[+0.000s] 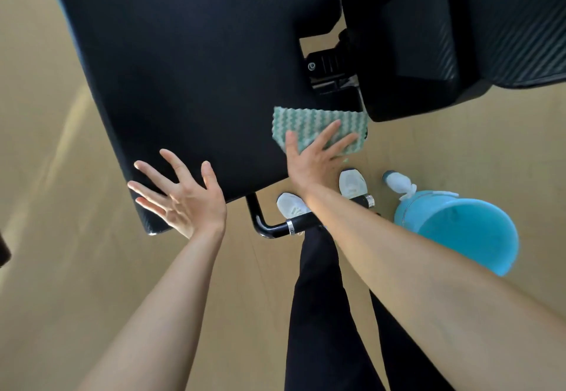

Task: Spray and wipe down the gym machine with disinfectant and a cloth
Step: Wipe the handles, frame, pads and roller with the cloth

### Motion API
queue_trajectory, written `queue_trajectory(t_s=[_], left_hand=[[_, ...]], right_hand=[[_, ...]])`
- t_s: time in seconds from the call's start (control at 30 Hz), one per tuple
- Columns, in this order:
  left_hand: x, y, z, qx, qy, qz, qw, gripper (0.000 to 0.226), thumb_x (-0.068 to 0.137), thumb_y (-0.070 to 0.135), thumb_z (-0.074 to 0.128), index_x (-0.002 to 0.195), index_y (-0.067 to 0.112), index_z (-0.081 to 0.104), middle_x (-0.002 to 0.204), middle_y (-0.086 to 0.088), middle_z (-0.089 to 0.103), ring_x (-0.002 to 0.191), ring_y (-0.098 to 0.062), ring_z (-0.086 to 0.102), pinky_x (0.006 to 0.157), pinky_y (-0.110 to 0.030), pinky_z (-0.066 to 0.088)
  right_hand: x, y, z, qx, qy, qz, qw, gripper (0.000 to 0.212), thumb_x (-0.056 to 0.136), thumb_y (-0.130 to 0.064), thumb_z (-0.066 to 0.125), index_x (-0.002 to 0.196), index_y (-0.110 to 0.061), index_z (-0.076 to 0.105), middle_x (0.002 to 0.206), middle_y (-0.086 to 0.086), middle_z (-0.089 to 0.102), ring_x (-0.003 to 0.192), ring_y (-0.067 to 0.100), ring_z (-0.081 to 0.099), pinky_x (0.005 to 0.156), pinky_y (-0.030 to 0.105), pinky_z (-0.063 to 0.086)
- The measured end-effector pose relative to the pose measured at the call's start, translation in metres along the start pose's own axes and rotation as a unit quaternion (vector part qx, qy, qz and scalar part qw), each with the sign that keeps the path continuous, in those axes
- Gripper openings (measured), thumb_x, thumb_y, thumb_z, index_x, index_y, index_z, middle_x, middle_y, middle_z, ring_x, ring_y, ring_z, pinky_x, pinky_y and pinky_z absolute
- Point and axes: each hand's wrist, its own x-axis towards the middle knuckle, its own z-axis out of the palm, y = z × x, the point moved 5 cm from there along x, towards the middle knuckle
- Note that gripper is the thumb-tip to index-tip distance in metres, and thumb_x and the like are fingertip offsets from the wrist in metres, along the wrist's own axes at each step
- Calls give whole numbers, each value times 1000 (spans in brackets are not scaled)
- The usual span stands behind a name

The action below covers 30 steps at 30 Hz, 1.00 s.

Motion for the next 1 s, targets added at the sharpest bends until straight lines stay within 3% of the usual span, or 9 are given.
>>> queue_trajectory(t_s=[0.13,0.27,0.37,0.47,0.57,0.63,0.7,0.83,1.0], left_hand=[[-1,-1,0,0,2,2,1000,73,104,61,35,166,25,15,173,-18,0,156,-52,-5,127,-61,2],[-1,-4,-2,0,9,18,1000,73,103,62,37,165,28,19,173,-17,3,156,-51,-1,128,-59,5],[-3,-9,-3,4,14,37,999,71,103,61,39,164,30,23,173,-17,5,156,-50,1,128,-58,6],[-3,-11,-3,-3,16,39,999,69,103,60,41,164,31,25,173,-16,5,156,-50,1,128,-58,7],[-3,-13,-5,-12,18,50,999,68,103,58,43,163,32,26,173,-15,5,157,-49,1,128,-59,9],[-4,-16,-5,-18,19,67,997,68,102,57,44,163,32,27,173,-15,5,157,-49,1,127,-59,12],[-7,-19,-6,-13,26,89,996,66,103,56,45,163,32,29,173,-15,7,157,-50,1,127,-60,14],[-7,-20,-6,-16,32,94,995,65,103,54,44,162,32,30,173,-15,7,156,-50,1,128,-58,10],[-8,-21,-12,-50,30,100,993,59,104,46,43,161,34,34,174,-7,6,159,-42,-2,129,-53,10]], right_hand=[[-45,-4,42,-38,-78,-113,990,99,98,-72,32,156,-24,-32,155,18,-49,144,62,-26,119,62,-16],[-71,9,49,-173,-106,-198,959,86,101,-72,20,155,-32,-33,154,11,-52,141,53,-39,114,58,-29],[-60,22,25,-286,-79,-285,912,76,102,-70,14,157,-38,-27,163,6,-41,148,40,-37,118,58,-24],[-36,23,8,-333,-86,-390,854,83,98,-78,16,157,-37,-25,167,3,-32,151,32,-35,120,52,-24],[-13,15,3,-401,-70,-531,743,108,90,-86,35,161,-26,-19,171,6,-20,156,35,-23,125,55,-13],[1,5,-7,-433,-60,-590,679,112,87,-83,44,163,-24,-15,172,8,-14,155,36,-22,126,57,-9],[8,-8,-16,-441,-46,-608,659,108,89,-77,47,164,-22,-8,173,10,-7,156,37,-18,125,57,-9],[-10,-31,9,-435,-24,-628,645,95,97,-67,35,164,-9,0,172,18,-3,158,39,-4,128,56,0],[-59,-64,64,-402,-22,-667,627,109,90,-72,52,165,-11,2,172,19,0,158,40,-2,128,55,7]])
